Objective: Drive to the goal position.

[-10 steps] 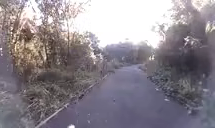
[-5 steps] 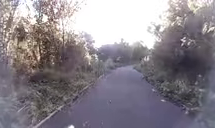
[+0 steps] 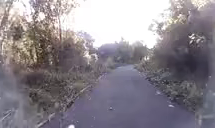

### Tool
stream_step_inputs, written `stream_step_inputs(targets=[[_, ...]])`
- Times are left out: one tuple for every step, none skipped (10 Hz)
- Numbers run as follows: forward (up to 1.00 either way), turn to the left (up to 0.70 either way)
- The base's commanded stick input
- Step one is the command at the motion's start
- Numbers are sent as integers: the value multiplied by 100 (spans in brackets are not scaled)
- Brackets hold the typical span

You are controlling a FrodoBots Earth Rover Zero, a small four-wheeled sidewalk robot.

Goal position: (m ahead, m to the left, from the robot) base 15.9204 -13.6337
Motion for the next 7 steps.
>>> stream_step_inputs(targets=[[70, -14], [70, -14], [70, -14], [70, -14], [70, -14], [70, -14], [70, -14]])
